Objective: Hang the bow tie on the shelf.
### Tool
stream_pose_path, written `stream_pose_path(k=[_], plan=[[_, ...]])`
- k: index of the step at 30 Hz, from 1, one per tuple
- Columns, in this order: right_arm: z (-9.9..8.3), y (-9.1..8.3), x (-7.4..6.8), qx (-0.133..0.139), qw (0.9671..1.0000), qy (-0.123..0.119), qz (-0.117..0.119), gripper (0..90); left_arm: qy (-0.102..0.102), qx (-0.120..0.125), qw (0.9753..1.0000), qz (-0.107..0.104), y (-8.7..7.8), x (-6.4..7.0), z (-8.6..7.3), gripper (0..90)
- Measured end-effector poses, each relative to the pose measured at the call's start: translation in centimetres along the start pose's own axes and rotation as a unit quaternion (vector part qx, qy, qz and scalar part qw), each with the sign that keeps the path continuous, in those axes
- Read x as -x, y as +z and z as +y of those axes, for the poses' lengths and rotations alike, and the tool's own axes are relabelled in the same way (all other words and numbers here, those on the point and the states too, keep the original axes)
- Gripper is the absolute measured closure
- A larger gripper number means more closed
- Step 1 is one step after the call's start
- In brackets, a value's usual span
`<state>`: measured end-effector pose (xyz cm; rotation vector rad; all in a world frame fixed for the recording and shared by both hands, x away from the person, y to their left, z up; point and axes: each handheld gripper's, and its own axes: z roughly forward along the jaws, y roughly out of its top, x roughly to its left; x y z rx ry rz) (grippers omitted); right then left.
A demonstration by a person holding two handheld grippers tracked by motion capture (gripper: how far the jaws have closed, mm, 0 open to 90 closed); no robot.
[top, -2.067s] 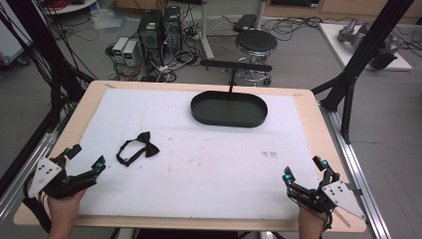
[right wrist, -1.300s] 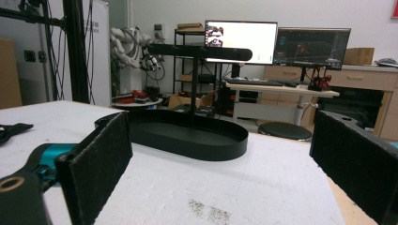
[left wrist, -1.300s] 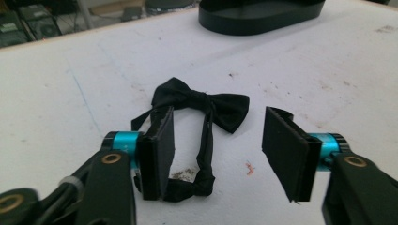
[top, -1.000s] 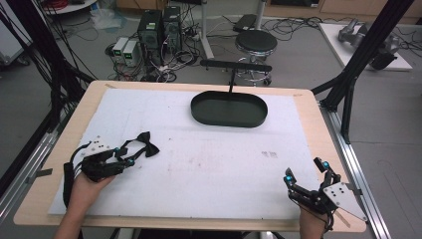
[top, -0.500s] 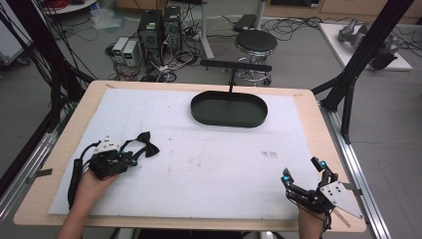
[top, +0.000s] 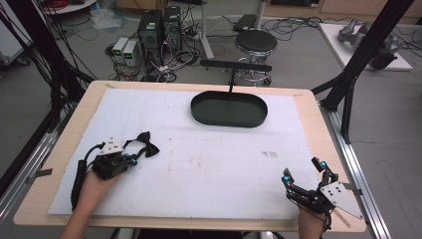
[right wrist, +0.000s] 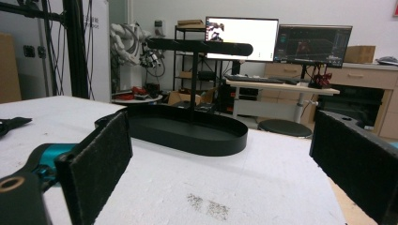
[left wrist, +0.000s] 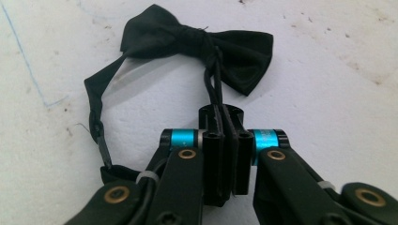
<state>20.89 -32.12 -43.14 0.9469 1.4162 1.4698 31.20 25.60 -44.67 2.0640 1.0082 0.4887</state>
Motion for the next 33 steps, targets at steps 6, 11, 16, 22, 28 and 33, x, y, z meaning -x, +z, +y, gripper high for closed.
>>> stream_pose_path(k=[6,11,16,22,28,33], plan=[[0.0,0.0,0.0,0.001,1.0,-0.001,0.001,5.1,0.019,0.051,0.9985,0.007,-0.6,0.9,0.4,87.6],[-0.2,0.1,-0.2,-0.003,1.0,0.001,0.004,5.2,0.043,0.114,0.9924,0.016,-1.7,1.8,1.4,87.7],[-0.5,0.5,-0.4,-0.009,0.9999,-0.005,0.012,5.1,0.048,0.2,0.9786,0.015,-2.9,3.0,2.6,87.8],[-0.6,0.7,-0.5,-0.009,0.9997,-0.007,0.019,5.1,0.062,0.275,0.9594,0.008,-3.8,4.6,4.5,87.9],[-0.7,0.7,-0.4,-0.01,0.9997,-0.008,0.021,5.1,0.062,0.316,0.9465,-0.023,-4.2,5.9,6.8,87.9],[-0.7,0.7,-0.4,-0.006,0.9998,-0.008,0.02,5.2,0.065,0.341,0.9371,-0.034,-3.9,6.8,9.1,87.9]])
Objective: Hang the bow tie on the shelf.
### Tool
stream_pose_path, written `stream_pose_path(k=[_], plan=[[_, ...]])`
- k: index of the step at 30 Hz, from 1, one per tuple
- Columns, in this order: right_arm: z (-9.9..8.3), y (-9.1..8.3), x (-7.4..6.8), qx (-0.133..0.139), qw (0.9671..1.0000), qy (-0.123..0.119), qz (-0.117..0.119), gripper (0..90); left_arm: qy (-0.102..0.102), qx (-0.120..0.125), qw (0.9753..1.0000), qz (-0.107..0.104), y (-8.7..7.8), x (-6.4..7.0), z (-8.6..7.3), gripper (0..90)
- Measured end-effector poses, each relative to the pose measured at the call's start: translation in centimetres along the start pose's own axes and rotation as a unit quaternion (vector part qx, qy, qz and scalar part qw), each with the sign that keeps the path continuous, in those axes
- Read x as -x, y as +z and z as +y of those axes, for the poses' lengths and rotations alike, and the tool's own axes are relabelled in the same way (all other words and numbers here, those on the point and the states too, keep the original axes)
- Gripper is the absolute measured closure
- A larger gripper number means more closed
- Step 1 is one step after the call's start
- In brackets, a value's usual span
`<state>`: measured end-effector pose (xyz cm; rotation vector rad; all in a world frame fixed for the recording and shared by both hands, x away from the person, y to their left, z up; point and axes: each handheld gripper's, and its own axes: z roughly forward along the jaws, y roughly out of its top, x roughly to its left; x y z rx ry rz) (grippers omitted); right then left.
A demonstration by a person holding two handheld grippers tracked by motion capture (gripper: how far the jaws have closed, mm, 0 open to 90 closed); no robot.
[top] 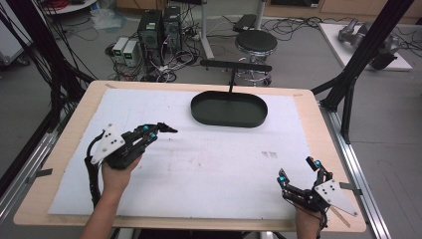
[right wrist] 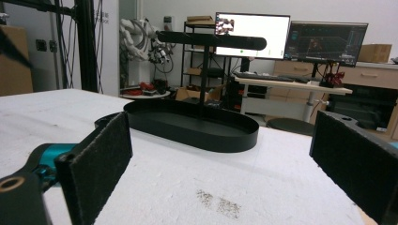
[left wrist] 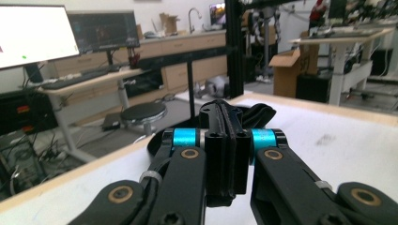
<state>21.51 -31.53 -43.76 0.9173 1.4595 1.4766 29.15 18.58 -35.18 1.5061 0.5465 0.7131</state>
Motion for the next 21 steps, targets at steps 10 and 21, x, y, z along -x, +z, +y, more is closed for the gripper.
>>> stream_pose_path(k=[10,21], plan=[[0.3,0.2,-0.3,0.009,1.0,-0.001,0.002,5.1,-0.018,0.041,0.9988,-0.018,4.5,0.5,2.4,87.9],[0.5,-0.1,-0.1,0.026,0.9996,0.01,-0.007,5.1,-0.054,0.051,0.9966,-0.035,9.0,0.1,3.4,88.0]])
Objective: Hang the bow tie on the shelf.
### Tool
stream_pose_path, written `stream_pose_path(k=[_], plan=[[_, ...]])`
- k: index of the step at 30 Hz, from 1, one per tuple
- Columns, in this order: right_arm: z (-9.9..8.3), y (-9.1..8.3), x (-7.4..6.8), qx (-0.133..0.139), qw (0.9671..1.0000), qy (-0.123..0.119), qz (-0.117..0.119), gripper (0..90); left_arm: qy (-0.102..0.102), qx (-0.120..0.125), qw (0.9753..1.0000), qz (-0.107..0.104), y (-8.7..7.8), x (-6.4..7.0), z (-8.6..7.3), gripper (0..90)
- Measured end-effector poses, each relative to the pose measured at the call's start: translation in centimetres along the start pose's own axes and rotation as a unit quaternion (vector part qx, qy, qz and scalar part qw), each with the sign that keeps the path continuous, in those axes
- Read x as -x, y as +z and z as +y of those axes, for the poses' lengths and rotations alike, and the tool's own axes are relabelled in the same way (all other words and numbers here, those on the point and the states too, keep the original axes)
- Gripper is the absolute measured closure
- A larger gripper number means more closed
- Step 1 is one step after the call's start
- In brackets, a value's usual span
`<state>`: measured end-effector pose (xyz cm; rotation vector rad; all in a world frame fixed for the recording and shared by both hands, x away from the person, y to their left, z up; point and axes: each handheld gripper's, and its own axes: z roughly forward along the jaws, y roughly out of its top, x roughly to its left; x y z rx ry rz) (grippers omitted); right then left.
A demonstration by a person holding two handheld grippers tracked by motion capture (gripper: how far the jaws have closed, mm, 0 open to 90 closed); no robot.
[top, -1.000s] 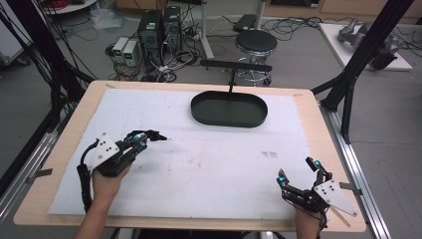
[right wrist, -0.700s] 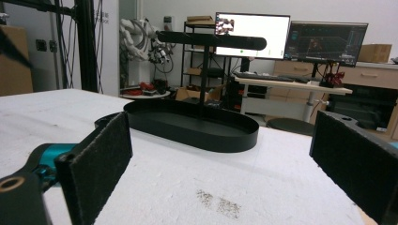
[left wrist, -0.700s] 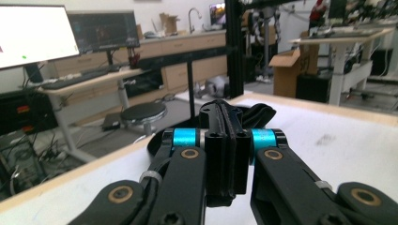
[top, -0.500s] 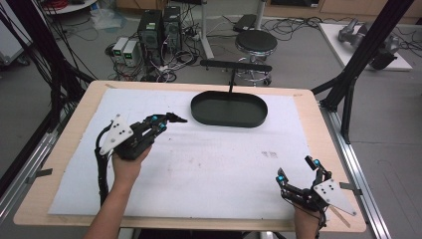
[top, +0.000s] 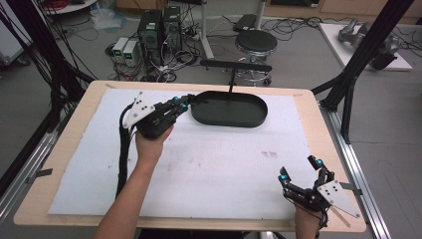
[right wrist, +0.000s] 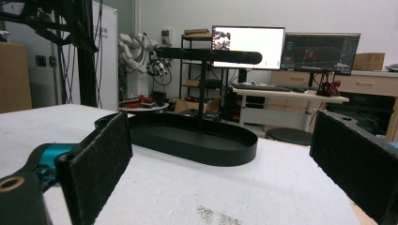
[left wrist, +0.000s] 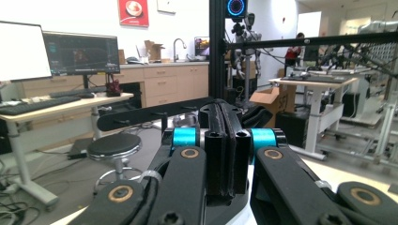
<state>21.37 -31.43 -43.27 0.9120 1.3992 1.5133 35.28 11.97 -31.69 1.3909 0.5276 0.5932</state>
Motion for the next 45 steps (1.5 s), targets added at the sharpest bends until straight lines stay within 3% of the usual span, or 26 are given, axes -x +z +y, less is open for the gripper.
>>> stream_pose_path(k=[4,10,17,31,37,45], plan=[[-0.1,0.0,0.0,-0.001,1.0,-0.003,0.0,5.1,-0.016,-0.004,0.9999,-0.005,1.8,-0.4,0.1,88.0],[-0.1,-0.1,0.1,0.0,1.0,-0.002,-0.005,5.1,-0.015,-0.008,0.9998,-0.005,4.7,-0.8,0.3,88.0],[-0.1,0.1,-0.1,-0.004,0.9998,-0.018,-0.002,5.1,-0.025,-0.003,0.9997,0.002,7.3,-1.9,0.1,88.0],[-0.1,-0.5,0.4,0.0,0.9999,-0.012,-0.012,5.1,-0.069,-0.017,0.9971,0.026,10.8,-5.3,-1.3,88.0],[-0.2,-0.7,0.5,-0.001,0.9998,-0.012,-0.014,5.1,-0.074,-0.023,0.9963,0.037,12.3,-6.1,-1.6,88.0],[-0.2,-1.0,0.7,-0.004,0.9998,-0.012,-0.016,5.1,-0.083,-0.034,0.9943,0.057,13.1,-7.4,-2.0,87.9]])
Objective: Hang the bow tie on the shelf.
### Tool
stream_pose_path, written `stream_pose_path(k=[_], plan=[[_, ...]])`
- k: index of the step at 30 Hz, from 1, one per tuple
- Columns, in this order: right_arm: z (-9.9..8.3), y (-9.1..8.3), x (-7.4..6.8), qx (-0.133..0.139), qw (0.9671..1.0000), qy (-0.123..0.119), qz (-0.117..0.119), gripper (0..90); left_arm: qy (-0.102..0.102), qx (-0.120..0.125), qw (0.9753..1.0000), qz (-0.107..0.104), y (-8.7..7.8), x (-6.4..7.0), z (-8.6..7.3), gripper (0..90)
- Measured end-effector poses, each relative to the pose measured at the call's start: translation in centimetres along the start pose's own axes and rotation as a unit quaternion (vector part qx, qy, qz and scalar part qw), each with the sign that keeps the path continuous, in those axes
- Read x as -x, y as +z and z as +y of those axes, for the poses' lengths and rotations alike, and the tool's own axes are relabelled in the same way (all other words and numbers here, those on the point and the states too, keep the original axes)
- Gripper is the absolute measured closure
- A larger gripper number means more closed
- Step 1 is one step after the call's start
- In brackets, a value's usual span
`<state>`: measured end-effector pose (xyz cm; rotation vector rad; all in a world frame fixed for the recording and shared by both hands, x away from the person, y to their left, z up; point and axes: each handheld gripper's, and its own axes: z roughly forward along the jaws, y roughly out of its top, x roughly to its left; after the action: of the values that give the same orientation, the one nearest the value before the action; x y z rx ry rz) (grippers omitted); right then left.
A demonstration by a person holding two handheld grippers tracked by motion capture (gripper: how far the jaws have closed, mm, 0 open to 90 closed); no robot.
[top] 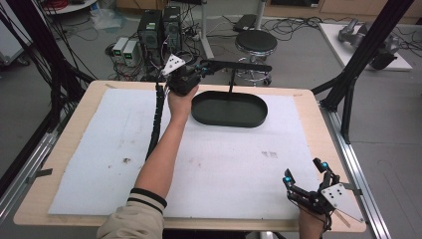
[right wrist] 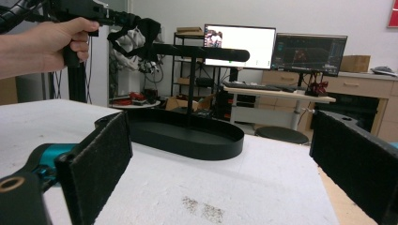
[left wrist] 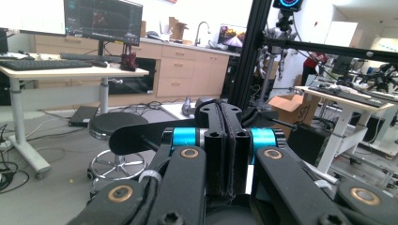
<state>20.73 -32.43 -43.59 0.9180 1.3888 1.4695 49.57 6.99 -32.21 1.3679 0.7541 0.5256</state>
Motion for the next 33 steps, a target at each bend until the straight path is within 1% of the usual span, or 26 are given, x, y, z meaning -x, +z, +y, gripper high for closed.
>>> stream_pose_path(k=[3,6,11,13,16,18,20,22,24,25,26,27,29,31,32,33], plan=[[0.0,0.0,-0.1,-0.001,1.0,0.002,0.001,5.1,-0.003,-0.002,1.0,0.005,0.2,-0.4,-0.1,88.0],[0.0,0.0,-0.1,-0.001,1.0,-0.003,0.002,5.1,-0.006,0.002,1.0,0.007,0.3,-0.6,0.0,88.0],[0.1,-0.1,-0.1,-0.001,1.0,-0.005,0.003,5.1,-0.006,0.008,0.9997,0.022,0.6,-1.1,0.1,87.9],[0.0,-0.1,-0.1,-0.001,1.0,-0.005,0.003,5.1,-0.001,0.007,0.9995,0.029,0.6,-1.5,0.1,87.9],[0.0,-0.1,-0.1,-0.001,1.0,-0.005,0.004,5.1,-0.007,0.002,0.9991,0.041,0.5,-2.3,-0.1,87.8],[0.0,-0.1,-0.1,-0.001,1.0,-0.006,0.004,5.2,-0.006,-0.004,0.9991,0.042,0.4,-2.8,-0.3,87.7],[0.0,-0.1,-0.1,-0.001,1.0,-0.006,0.003,5.2,-0.005,-0.004,0.9989,0.046,0.2,-3.2,-0.3,87.5],[0.0,-0.1,-0.2,-0.001,1.0,-0.006,0.003,5.1,-0.008,-0.001,0.9988,0.049,-0.1,-3.5,-0.2,87.1],[0.0,-0.1,-0.2,0.001,1.0,-0.007,0.001,5.2,-0.003,-0.004,0.9986,0.052,-0.3,-3.7,-0.2,85.7],[0.1,-0.1,-0.3,0.003,1.0,-0.009,0.001,5.1,-0.001,-0.006,0.9985,0.055,-0.4,-3.8,-0.1,83.1],[0.1,-0.1,-0.3,0.003,1.0,-0.009,0.001,5.2,-0.001,-0.007,0.9982,0.06,-0.5,-3.8,-0.1,77.5],[0.1,-0.1,-0.3,0.004,1.0,-0.009,0.001,5.1,-0.005,-0.008,0.9977,0.066,-0.6,-3.9,-0.1,69.7],[0.2,-0.1,-0.4,0.003,0.9999,-0.01,0.003,5.2,-0.01,-0.013,0.9971,0.075,-0.8,-4.2,0.0,59.8],[0.2,-0.1,-0.5,0.004,0.9999,-0.013,0.003,5.1,-0.001,-0.023,0.9955,0.092,-1.2,-4.3,0.3,46.8],[0.2,-0.1,-0.5,0.004,0.9999,-0.013,0.003,5.1,0.004,-0.02,0.9954,0.093,-1.5,-4.4,0.4,44.6],[0.3,-0.2,-0.6,0.005,0.9999,-0.013,0.002,5.2,0.009,-0.011,0.9952,0.096,-1.9,-4.3,0.5,42.9]])
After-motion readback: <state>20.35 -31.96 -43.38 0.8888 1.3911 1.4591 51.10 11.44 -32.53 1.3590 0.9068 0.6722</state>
